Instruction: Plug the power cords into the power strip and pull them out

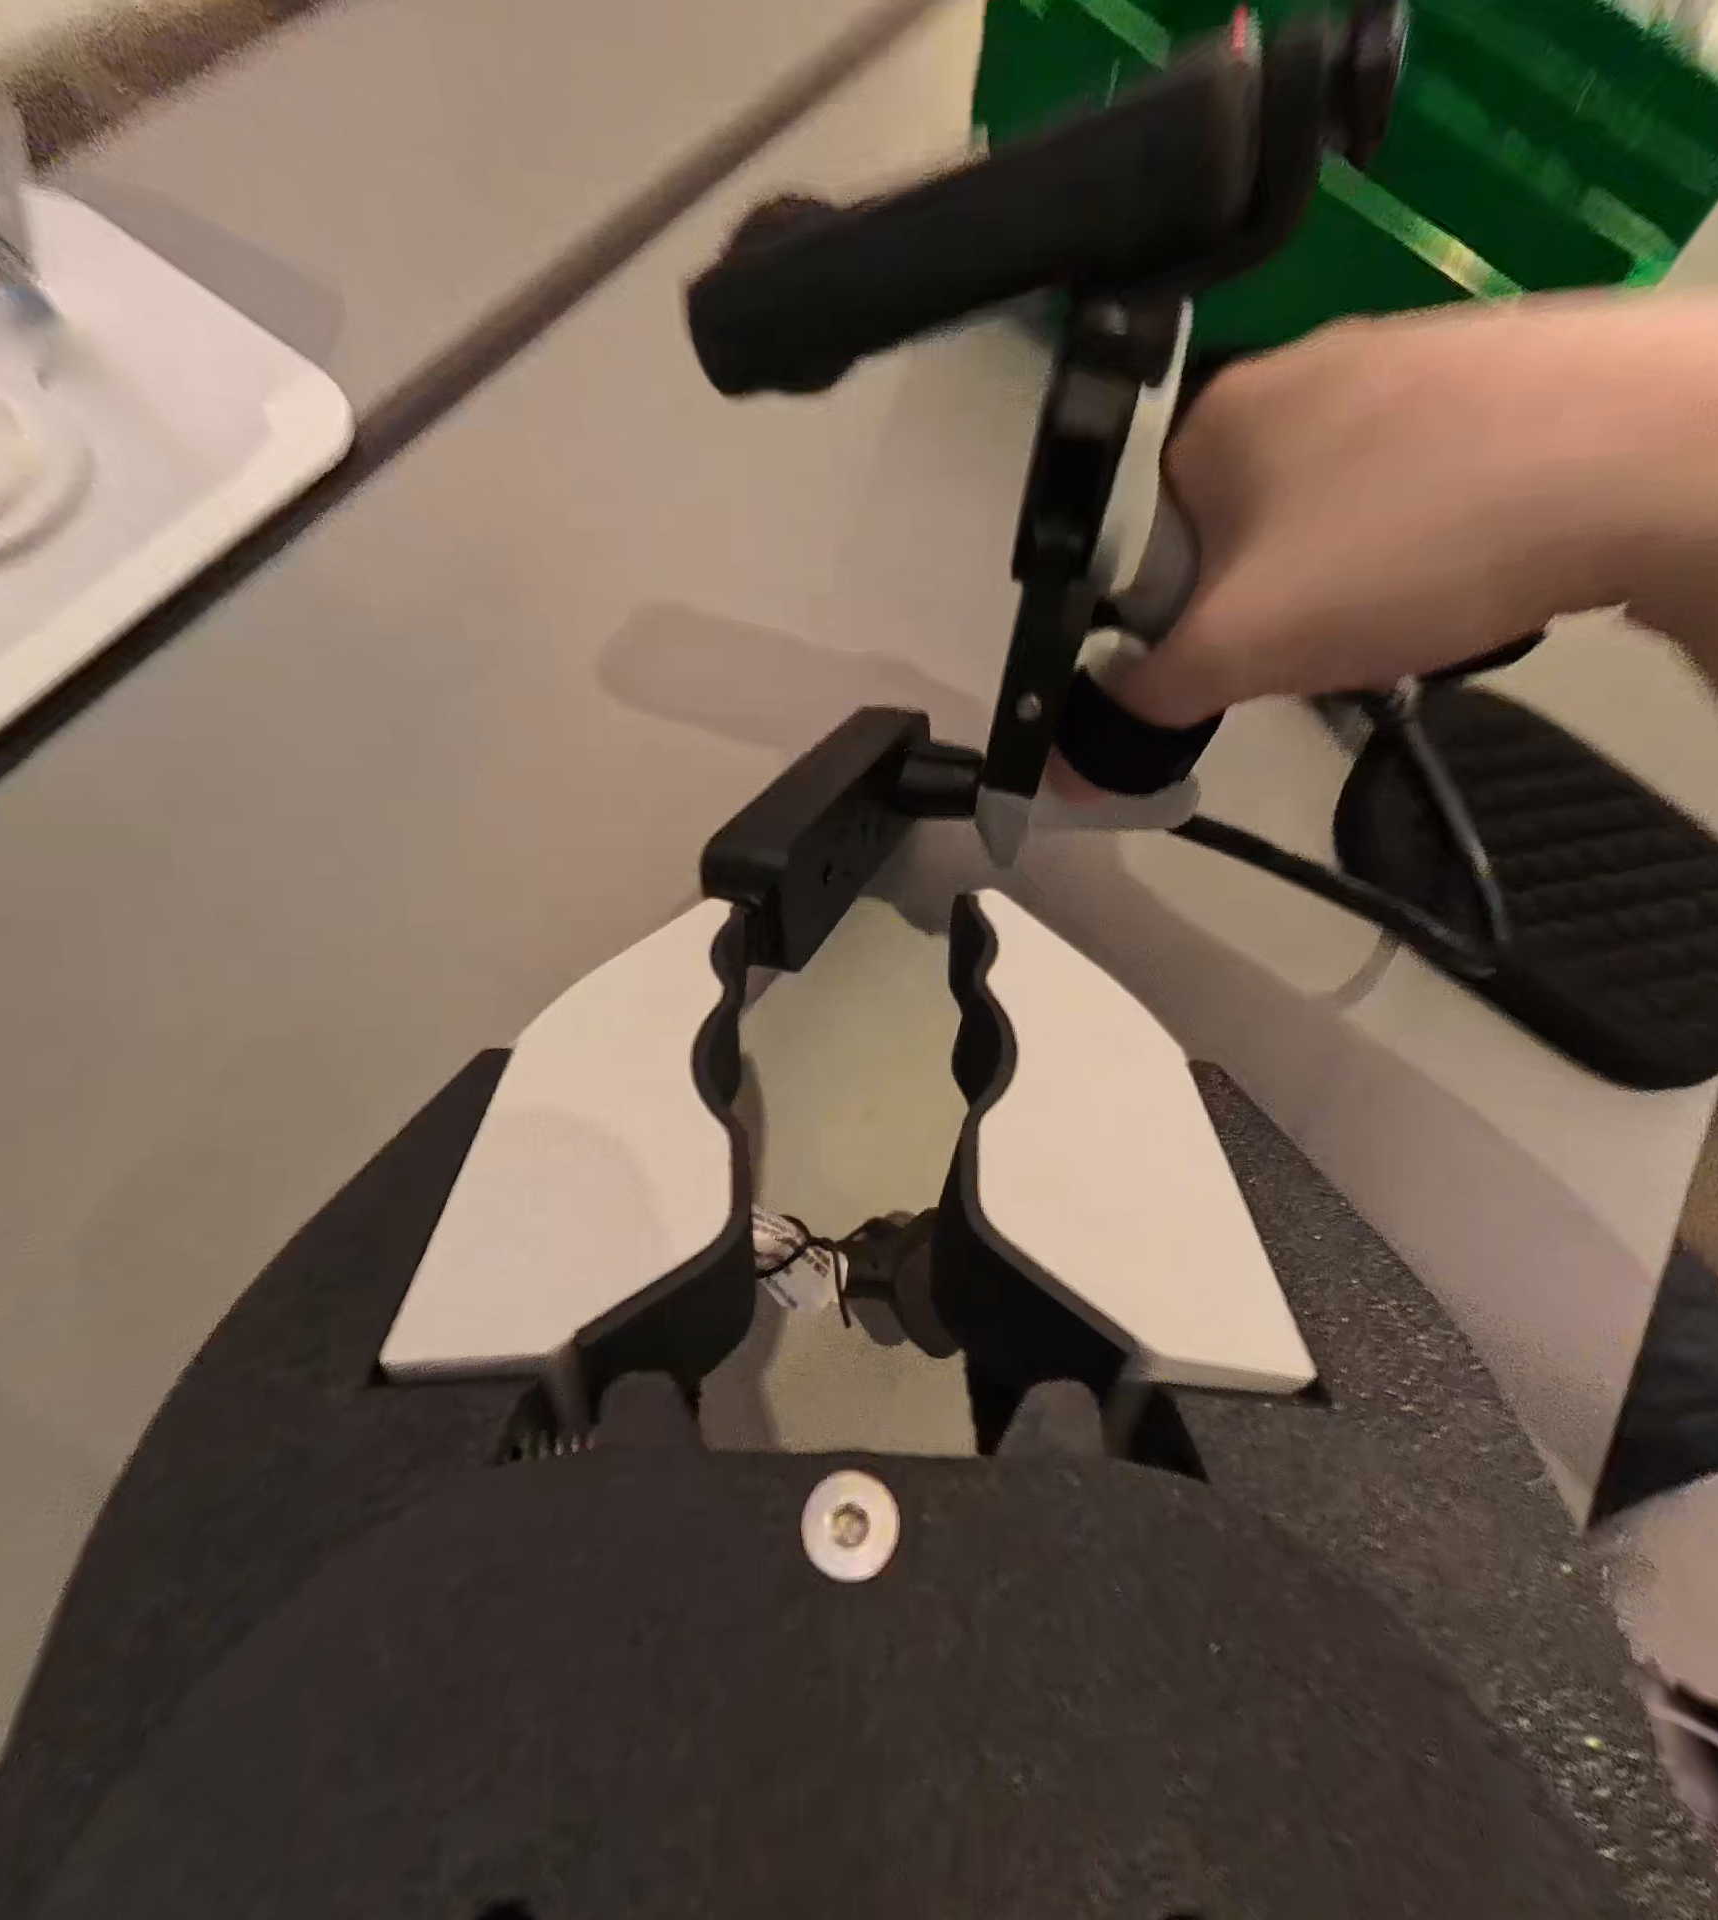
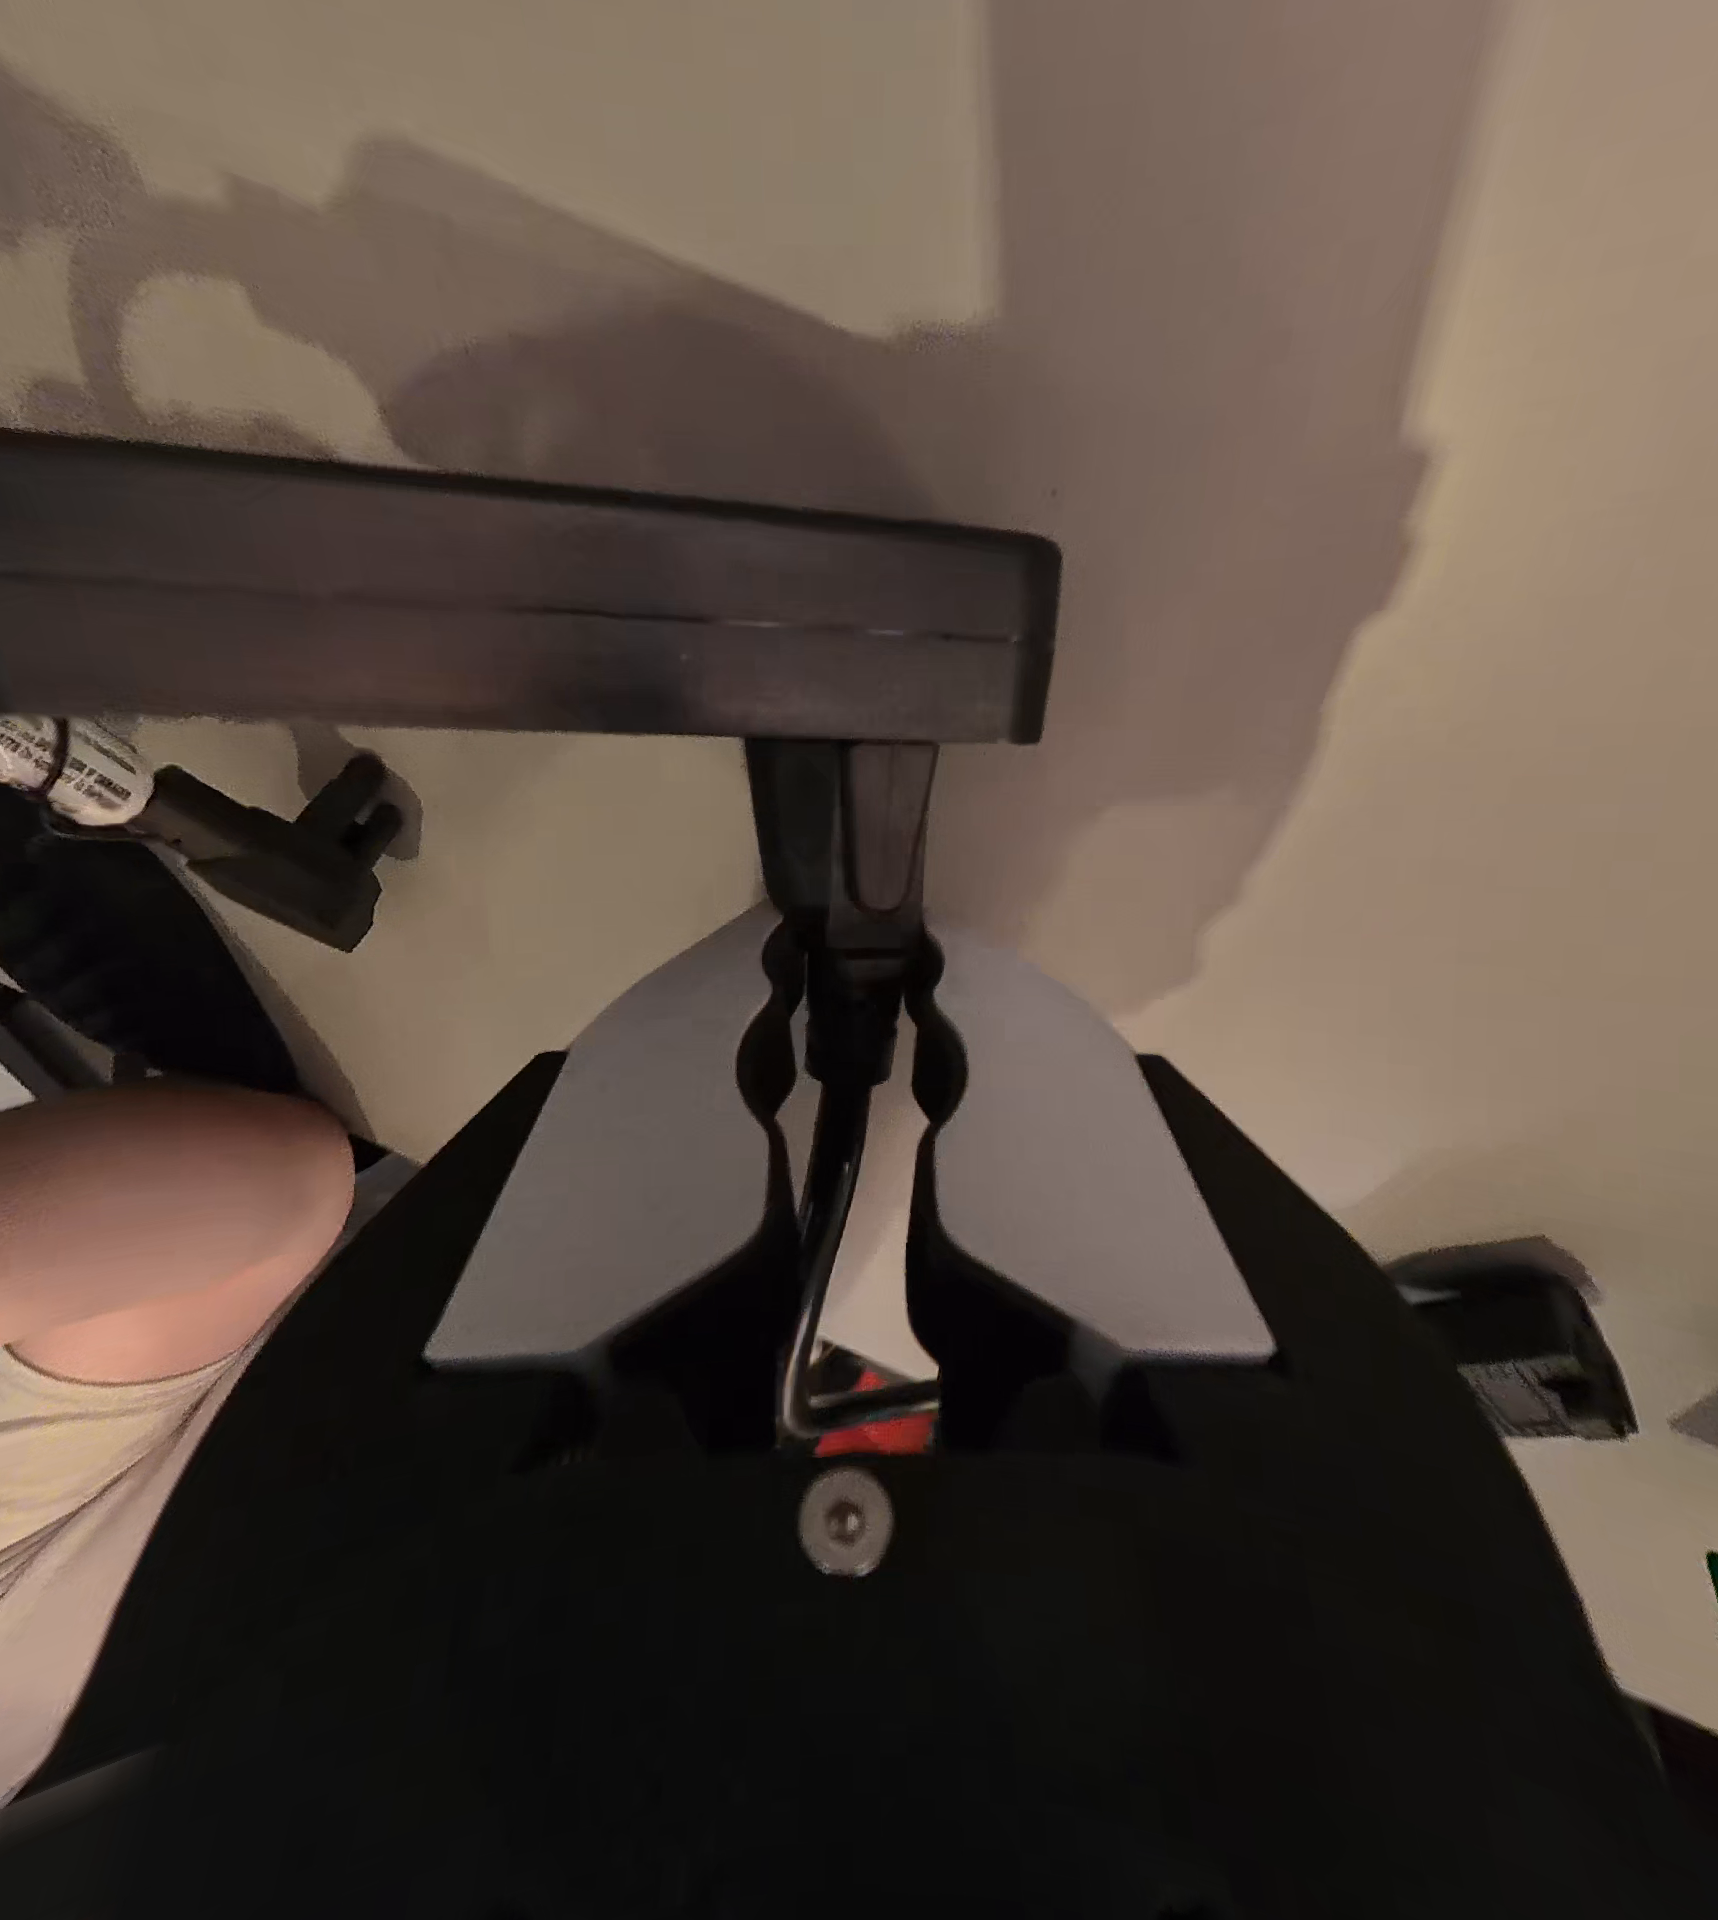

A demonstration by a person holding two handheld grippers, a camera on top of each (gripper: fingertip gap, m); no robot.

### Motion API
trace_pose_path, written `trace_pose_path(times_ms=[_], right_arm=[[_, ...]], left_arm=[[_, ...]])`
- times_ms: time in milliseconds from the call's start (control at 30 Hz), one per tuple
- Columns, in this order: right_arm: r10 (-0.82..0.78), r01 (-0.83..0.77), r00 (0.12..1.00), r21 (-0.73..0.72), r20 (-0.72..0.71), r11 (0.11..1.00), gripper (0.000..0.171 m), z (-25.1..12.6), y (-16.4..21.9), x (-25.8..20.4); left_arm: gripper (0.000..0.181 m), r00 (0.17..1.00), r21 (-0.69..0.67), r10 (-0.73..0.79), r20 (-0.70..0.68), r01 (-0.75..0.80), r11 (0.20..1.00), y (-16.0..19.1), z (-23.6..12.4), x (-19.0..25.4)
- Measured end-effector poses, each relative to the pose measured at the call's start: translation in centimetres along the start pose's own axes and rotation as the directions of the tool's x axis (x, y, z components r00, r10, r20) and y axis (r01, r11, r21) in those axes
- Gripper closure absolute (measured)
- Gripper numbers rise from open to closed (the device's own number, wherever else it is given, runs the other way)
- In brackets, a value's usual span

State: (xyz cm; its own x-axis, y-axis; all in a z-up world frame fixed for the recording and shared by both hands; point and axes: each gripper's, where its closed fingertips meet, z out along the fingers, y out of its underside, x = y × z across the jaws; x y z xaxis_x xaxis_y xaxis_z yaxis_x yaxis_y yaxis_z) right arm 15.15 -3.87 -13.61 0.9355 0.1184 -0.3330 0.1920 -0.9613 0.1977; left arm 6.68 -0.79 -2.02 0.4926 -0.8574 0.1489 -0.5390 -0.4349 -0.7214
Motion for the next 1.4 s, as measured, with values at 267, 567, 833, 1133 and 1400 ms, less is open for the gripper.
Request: trace_pose_path(times_ms=[267, 567, 833, 1133, 1400], right_arm=[[-0.155, 0.152, 0.988, 0.125, 0.020, 0.981, 0.150, 0.4, -4.2, -0.3], [-0.327, 0.264, 0.900, 0.236, 0.289, 0.935, 0.107, -0.5, -5.0, -2.3], [-0.308, 0.188, 0.840, 0.293, 0.447, 0.938, 0.085, -3.2, -4.4, -1.2], [-0.502, 0.392, 0.778, 0.332, 0.379, 0.858, 0.101, -11.6, -4.2, -2.9], [-0.790, 0.531, 0.547, 0.844, -0.278, 0.071, 0.112, -13.6, -4.5, -1.1]], left_arm=[[0.159, 0.939, -0.124, 0.216, 0.266, -0.189, 0.974, 1.7, 5.7, -4.0], [0.151, 0.968, 0.049, 0.025, 0.248, -0.038, 0.998, 2.5, 9.2, -6.7], [0.153, 0.985, 0.006, 0.062, 0.160, -0.064, 0.998, 3.4, 11.4, -5.5], [0.156, 0.987, -0.080, 0.084, 0.139, -0.074, 0.994, 4.2, 10.9, -5.0], [0.158, 1.000, -0.183, -0.030, 0.005, 0.030, 0.983, 6.6, 9.0, -4.9]])
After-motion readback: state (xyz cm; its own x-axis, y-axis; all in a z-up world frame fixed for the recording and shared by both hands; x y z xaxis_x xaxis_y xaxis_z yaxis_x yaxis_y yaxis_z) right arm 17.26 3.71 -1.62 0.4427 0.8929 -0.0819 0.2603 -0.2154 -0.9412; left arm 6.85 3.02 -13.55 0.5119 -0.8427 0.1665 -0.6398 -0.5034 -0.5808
